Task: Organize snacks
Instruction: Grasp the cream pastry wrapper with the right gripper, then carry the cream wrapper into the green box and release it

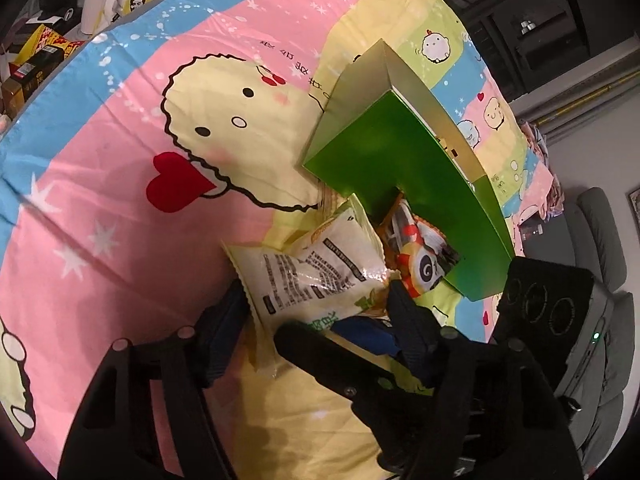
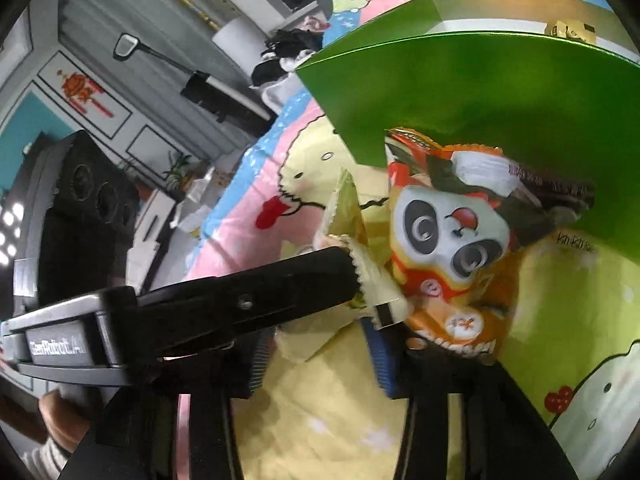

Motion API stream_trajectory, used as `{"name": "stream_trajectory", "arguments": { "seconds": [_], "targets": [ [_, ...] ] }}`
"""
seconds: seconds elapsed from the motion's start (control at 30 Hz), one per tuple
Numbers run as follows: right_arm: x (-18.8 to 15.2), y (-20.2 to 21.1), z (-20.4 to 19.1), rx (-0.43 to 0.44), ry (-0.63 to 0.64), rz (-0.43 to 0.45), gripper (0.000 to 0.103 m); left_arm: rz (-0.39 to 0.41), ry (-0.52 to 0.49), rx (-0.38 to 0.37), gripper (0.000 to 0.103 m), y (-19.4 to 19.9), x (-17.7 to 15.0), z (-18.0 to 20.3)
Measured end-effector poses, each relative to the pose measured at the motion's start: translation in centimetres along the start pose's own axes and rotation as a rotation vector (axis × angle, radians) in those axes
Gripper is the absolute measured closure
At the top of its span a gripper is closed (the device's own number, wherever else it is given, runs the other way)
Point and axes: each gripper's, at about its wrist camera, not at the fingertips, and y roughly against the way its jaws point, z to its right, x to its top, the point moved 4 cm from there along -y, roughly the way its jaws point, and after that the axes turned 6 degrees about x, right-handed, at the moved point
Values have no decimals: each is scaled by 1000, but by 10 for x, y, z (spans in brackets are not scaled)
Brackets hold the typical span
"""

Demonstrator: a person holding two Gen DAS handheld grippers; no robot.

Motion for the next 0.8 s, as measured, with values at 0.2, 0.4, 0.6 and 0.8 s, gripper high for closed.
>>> {"name": "stream_trajectory", "arguments": {
  "seconds": [0.2,0.4,0.6,0.8],
  "targets": [
    [-5,6,2,-2,-8,12,66,0,0,-15,39,3,-3,2],
    [-6,19,-16,-1,38,41,66,44,-4,-46,40,28,-10,8],
    [0,55,-35,-23,118,130,67,112,-44,-94,40,52,-6,35],
    [21,89,-30,-50,128,207,67,125,-111,-124,40,50,16,76]
  ]
}}
